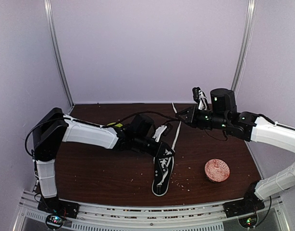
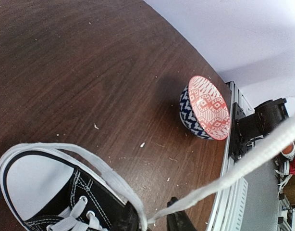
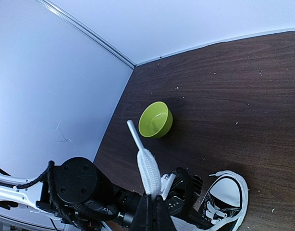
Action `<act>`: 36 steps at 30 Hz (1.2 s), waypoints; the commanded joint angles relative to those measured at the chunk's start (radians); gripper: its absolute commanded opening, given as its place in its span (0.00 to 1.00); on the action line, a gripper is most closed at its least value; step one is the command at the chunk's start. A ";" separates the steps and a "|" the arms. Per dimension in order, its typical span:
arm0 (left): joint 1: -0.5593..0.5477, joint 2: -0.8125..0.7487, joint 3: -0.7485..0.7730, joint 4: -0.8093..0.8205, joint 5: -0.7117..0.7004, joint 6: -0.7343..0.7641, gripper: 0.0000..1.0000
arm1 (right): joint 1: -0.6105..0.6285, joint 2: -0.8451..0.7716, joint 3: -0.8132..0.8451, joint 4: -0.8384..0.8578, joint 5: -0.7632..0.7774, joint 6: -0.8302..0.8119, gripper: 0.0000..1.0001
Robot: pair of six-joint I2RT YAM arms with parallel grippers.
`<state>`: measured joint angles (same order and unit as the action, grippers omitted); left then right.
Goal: Tie the shoes
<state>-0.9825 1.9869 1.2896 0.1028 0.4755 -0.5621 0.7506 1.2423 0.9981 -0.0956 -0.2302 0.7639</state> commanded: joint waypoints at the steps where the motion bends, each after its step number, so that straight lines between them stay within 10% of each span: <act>1: 0.005 0.026 0.046 -0.001 -0.010 0.029 0.24 | 0.004 0.006 0.017 0.028 -0.018 0.016 0.00; 10: 0.005 0.012 0.033 0.009 -0.011 0.030 0.00 | 0.004 0.022 0.013 0.025 0.003 0.011 0.00; 29: 0.004 -0.150 -0.233 0.196 -0.058 -0.069 0.00 | 0.048 0.419 0.168 0.102 -0.095 0.026 0.00; 33: 0.005 -0.166 -0.244 0.182 -0.083 -0.083 0.00 | 0.029 0.456 0.187 0.109 -0.098 0.017 0.47; 36: 0.005 -0.183 -0.257 0.190 -0.093 -0.090 0.00 | -0.003 0.426 0.163 0.094 -0.089 -0.001 0.64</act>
<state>-0.9798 1.8641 1.0359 0.1921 0.4057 -0.6353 0.7628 1.6993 1.1572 -0.0189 -0.2790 0.7925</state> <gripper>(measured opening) 0.020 0.554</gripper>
